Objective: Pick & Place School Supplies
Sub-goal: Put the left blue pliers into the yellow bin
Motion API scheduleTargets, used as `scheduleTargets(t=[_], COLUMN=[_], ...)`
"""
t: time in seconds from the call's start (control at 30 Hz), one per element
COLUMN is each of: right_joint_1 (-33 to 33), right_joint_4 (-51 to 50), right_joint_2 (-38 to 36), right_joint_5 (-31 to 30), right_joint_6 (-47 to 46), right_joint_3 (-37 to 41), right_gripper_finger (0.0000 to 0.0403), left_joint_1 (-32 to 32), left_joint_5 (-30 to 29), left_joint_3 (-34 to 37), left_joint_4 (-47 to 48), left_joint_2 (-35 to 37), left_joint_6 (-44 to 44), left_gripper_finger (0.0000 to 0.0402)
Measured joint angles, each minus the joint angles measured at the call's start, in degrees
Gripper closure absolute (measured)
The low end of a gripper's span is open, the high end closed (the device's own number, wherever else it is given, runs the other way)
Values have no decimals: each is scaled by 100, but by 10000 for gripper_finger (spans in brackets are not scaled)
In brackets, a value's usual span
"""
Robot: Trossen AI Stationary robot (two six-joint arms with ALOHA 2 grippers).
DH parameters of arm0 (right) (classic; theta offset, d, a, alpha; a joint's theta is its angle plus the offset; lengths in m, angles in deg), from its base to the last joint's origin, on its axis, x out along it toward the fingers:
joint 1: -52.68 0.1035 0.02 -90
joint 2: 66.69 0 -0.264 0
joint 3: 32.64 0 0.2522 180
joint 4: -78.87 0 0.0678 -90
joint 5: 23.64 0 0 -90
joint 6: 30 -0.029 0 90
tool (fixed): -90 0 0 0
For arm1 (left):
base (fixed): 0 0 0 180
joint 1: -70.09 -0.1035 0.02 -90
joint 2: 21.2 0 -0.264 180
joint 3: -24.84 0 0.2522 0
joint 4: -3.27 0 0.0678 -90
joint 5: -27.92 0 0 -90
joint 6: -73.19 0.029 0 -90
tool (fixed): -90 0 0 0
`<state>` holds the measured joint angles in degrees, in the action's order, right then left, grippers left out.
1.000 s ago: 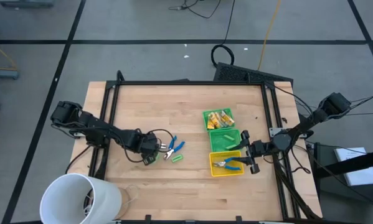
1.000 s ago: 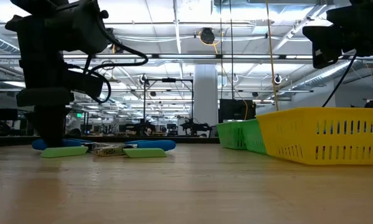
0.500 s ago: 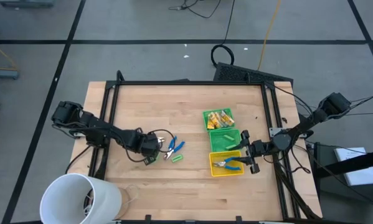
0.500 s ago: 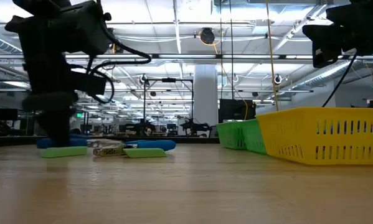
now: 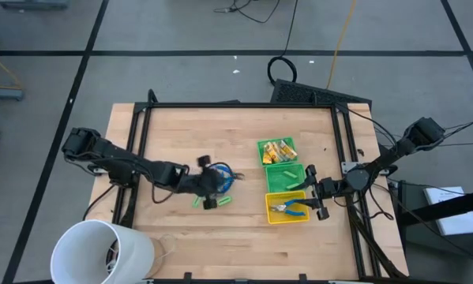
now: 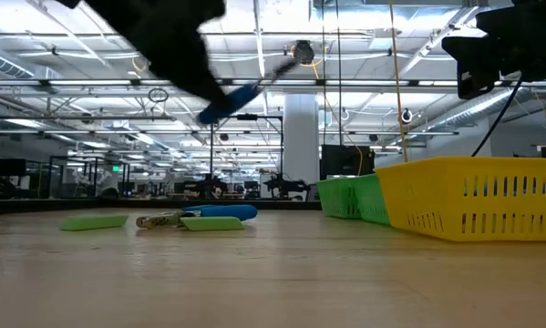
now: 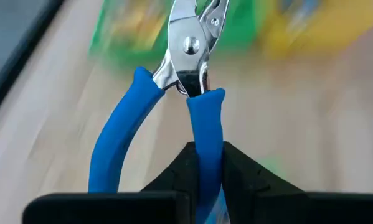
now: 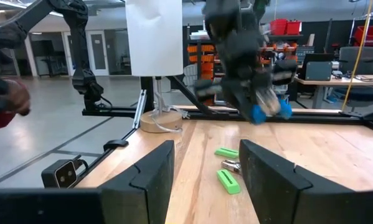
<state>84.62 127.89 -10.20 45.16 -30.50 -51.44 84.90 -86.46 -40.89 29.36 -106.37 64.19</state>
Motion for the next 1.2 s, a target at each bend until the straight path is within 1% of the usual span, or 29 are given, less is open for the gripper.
scheduleTargets(t=[0.13,0.23,0.3,0.4,0.5,0.57,0.6,0.67,0.73,0.83,0.9,1.03,1.1,1.13,1.2], right_joint_1=[0,0,-2,-9,-158,-276,-334,-444,-556,-740,-834,-921,-942,-942,-942], right_joint_4=[1,113,290,483,470,442,418,375,364,381,379,391,373,373,395], right_joint_2=[0,0,15,111,338,501,604,818,1031,1323,1547,1886,2005,2052,2088], right_joint_5=[1,0,-70,-412,-420,-423,-419,-413,-181,560,870,945,945,944,913], right_joint_6=[-30,41,280,748,1231,1588,1778,2023,2076,1975,1840,1778,1774,1766,1749], right_joint_3=[0,-1,-19,-298,-733,-1006,-1134,-1316,-1480,-1712,-1912,-2286,-2402,-2472,-2528], right_gripper_finger=[232,232,232,231,226,219,216,214,215,221,225,226,221,217,206], left_joint_1=[-11,-57,-89,-141,-159,-170,-170,-170,-178,-231,-296,-402,-428,-434,-442], left_joint_5=[790,1514,1896,2198,2556,2954,3228,3799,4196,4278,4234,4222,4102,3945,3384], left_joint_3=[36,36,38,39,46,34,41,30,31,32,34,34,34,34,34], left_joint_4=[-1676,-2535,-2869,-3286,-3692,-4155,-4294,-4861,-5066,-5217,-5196,-5233,-5201,-5081,-4842], left_joint_2=[2,-36,-41,-112,-155,-230,-245,-402,-482,-636,-734,-932,-1007,-1012,-1014], left_joint_6=[1171,1571,1660,1679,1682,1646,1647,1648,1627,1495,1325,1135,1135,1135,1165], left_gripper_finger=[356,356,356,356,356,356,356,356,356,356,356,356,356,356,355])
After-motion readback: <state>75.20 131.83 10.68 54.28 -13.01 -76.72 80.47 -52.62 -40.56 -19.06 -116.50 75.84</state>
